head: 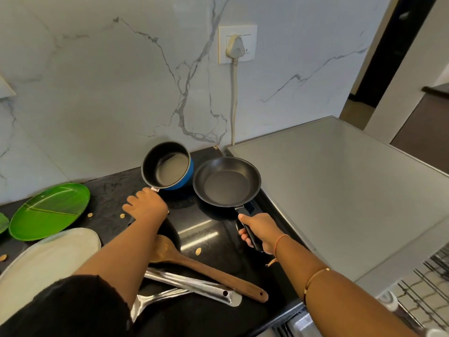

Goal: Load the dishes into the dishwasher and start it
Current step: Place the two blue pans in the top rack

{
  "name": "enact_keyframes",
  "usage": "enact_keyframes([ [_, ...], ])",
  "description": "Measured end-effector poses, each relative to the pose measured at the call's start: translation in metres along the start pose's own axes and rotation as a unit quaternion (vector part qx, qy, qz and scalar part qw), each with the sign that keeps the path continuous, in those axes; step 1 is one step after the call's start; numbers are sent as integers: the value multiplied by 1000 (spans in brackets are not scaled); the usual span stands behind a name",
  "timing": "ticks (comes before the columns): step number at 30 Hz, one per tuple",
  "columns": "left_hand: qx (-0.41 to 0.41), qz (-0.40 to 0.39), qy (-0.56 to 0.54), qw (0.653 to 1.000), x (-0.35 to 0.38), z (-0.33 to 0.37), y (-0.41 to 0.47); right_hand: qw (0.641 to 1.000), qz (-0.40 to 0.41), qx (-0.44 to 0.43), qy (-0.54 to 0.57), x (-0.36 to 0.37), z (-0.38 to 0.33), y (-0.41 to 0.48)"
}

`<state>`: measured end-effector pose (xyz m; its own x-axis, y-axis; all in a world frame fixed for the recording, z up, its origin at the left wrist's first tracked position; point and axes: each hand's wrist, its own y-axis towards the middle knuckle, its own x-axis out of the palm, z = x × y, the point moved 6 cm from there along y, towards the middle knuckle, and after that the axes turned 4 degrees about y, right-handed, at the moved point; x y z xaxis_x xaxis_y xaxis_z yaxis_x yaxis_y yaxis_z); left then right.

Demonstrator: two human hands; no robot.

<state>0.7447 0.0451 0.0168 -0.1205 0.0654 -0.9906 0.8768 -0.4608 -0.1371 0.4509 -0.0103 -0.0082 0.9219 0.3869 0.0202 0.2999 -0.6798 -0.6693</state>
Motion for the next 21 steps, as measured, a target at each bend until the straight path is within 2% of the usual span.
enact_keyframes([
  [3,-12,-44,-1,999,-1,-8,7,1000,8,-9,1,-8,5,-7],
  [5,9,-62,-17,998,-2,-4,5,1000,13,-16,3,-11,7,-9],
  [9,59,-49,-33,996,-17,14,-8,999,-8,-9,29,-13,11,-16],
  [12,61,-62,-35,996,-25,17,-19,996,-37,14,74,-12,15,-21],
  [14,82,-42,-46,995,-29,16,-25,995,-29,13,90,-14,17,-25],
  [16,92,-26,-76,992,-31,19,-37,997,2,-15,78,-21,21,-26],
  [19,70,-26,-186,980,-38,26,-73,992,45,-93,71,-37,22,-34],
  [21,88,-20,-226,970,-46,36,-103,984,65,-146,82,-53,20,-46],
])
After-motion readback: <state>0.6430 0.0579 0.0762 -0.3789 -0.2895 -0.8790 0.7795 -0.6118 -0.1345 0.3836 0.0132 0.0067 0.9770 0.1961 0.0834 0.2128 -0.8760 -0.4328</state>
